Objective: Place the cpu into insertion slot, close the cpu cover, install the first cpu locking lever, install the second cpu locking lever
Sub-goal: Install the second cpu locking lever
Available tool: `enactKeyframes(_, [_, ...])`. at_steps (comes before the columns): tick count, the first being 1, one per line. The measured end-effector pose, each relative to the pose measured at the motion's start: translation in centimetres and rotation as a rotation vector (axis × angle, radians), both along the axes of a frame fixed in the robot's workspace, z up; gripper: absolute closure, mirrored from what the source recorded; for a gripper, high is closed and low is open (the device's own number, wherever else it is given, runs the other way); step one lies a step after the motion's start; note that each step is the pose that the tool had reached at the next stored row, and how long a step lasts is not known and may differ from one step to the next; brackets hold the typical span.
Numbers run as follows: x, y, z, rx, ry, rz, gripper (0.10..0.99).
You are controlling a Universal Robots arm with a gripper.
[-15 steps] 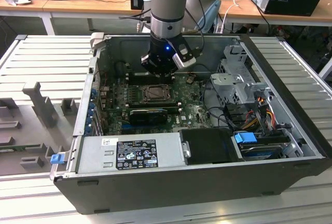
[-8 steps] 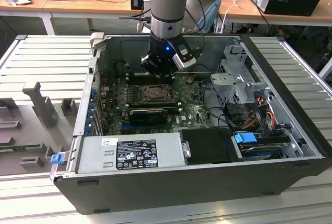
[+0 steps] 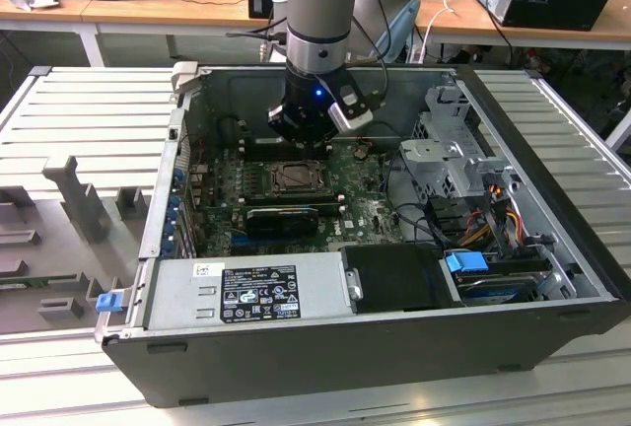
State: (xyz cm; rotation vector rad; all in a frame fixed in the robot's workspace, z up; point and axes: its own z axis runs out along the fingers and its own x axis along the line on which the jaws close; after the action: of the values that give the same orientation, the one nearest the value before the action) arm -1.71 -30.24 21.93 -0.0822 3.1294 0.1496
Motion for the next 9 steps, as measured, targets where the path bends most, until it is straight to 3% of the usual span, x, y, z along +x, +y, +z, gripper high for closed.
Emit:
enactKeyframes(6, [0.0,-0.04,0.37,0.0,0.0,0.0,0.98])
enactKeyframes(9, [0.0,-0.04,1.74,0.0,0.0,0.0,0.98])
